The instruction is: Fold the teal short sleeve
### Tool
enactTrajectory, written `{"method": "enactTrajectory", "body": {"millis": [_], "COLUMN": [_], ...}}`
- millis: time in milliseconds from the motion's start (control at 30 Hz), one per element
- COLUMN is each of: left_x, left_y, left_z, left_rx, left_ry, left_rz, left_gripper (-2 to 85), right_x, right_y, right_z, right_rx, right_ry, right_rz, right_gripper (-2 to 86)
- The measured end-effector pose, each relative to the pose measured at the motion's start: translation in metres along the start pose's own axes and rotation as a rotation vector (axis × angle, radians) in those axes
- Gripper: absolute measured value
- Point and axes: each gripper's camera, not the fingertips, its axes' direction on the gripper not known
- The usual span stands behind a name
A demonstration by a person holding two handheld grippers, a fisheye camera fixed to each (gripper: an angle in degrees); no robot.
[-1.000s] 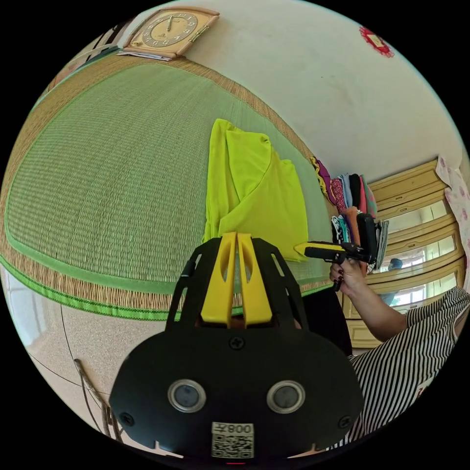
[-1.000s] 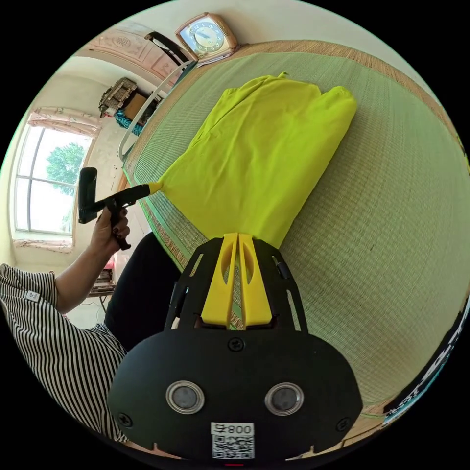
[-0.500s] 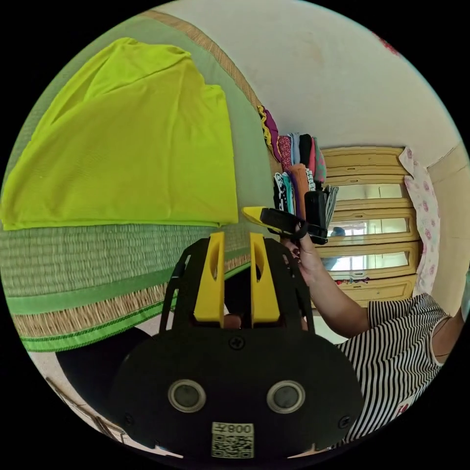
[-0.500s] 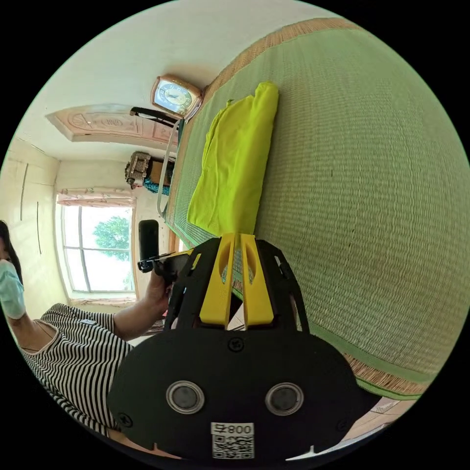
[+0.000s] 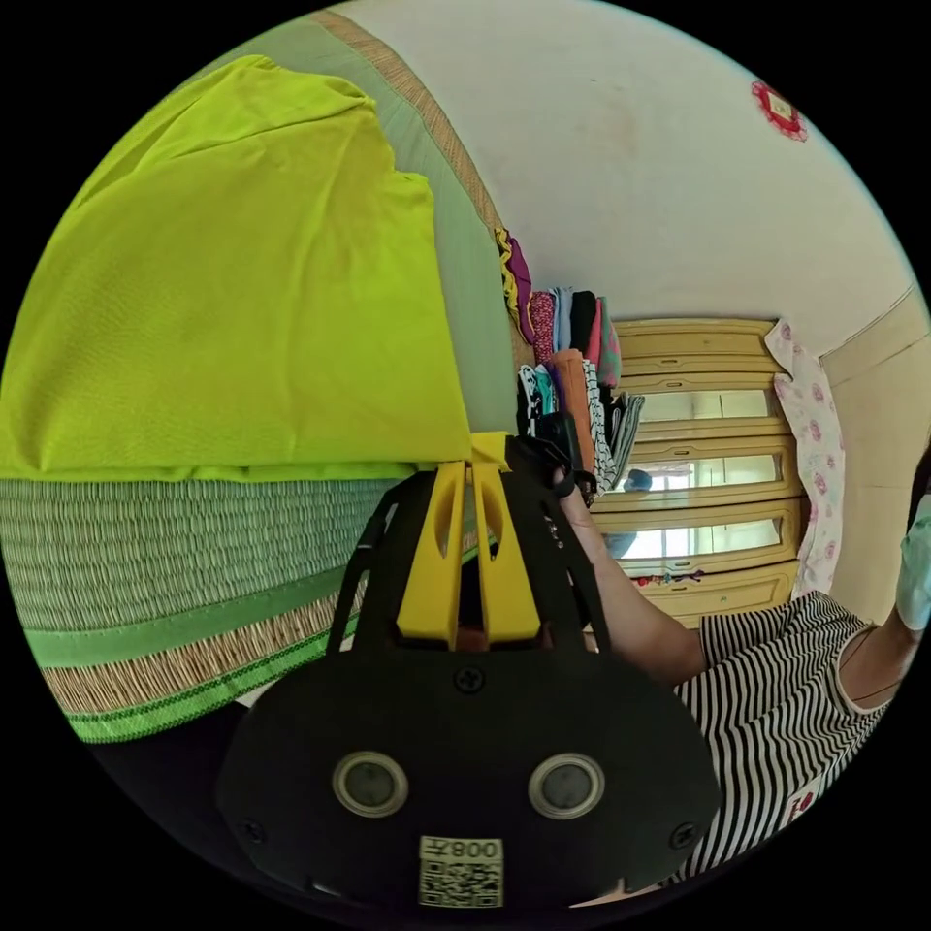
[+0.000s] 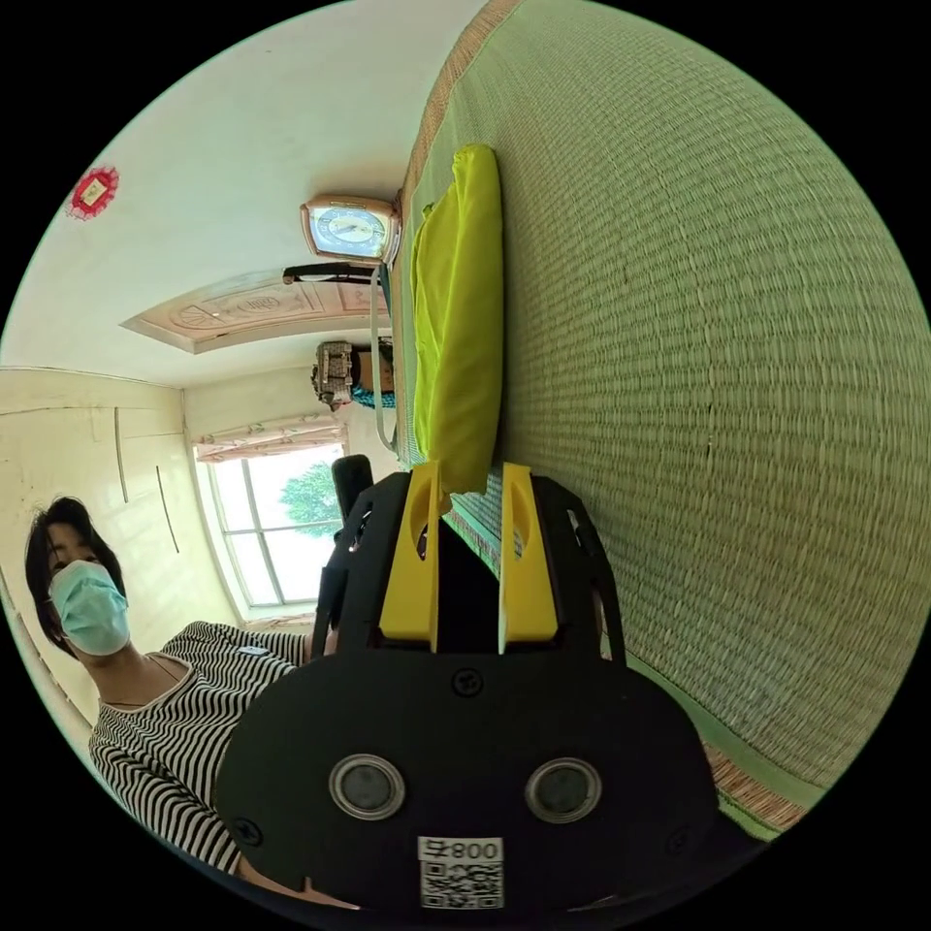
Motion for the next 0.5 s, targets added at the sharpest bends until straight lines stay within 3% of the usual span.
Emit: {"method": "enactTrajectory", "body": {"millis": [500], "left_x": [-0.019], "left_y": [0.014], "left_z": [-0.022], "left_rx": [-0.002], "left_ry": [0.017], "left_rz": [0.04], "left_gripper": [1.0], "right_x": [0.025], "right_y": [-0.018], "right_z": [0.018], "right_rx": [-0.004], "right_ry": [-0.138], "right_rz": [0.07], "right_gripper": [8.4]}}
